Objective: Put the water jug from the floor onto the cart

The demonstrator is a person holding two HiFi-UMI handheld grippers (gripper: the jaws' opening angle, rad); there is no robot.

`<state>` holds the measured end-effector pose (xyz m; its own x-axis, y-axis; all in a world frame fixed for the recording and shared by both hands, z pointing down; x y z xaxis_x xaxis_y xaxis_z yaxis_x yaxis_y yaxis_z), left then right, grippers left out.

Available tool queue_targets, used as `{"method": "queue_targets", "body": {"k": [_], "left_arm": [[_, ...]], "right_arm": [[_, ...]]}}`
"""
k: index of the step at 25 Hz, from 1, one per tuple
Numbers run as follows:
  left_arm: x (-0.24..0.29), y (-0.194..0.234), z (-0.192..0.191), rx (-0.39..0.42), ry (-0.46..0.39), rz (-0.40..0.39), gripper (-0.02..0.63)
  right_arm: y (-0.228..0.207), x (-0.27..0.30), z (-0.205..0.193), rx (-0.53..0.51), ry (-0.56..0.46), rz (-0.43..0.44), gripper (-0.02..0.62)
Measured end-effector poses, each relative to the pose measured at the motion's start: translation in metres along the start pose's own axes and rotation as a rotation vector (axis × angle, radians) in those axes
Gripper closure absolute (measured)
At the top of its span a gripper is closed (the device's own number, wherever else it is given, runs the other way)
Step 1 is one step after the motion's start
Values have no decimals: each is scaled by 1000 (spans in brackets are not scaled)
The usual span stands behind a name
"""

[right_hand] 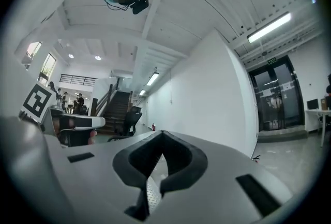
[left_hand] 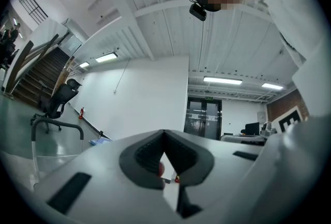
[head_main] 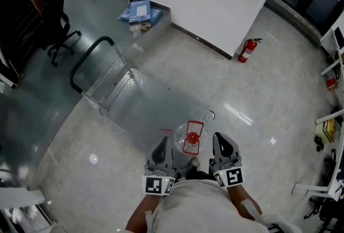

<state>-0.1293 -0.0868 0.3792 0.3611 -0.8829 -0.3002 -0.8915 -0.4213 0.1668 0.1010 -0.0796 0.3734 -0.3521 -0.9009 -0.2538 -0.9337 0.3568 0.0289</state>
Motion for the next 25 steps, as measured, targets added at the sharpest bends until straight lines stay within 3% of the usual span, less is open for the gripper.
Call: {"method": "queue_targets", "body": {"k": [25], "left_arm": [[0, -1, -2, 5, 14, 8, 607]], "right_arm": [[-1, 1, -7, 12, 6, 20, 584]]}}
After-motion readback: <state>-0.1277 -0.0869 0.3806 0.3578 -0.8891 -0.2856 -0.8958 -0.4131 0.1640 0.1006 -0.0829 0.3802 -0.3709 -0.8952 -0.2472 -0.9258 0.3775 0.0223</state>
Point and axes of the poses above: the fingertips, and each gripper's own axes: x forward along the fingers, y to its left, z out of its top, the point moved 7 cm from there along -x, backward along the fingers, and after that the axes turned 13 degrees about -y, right-handed, at the moved point
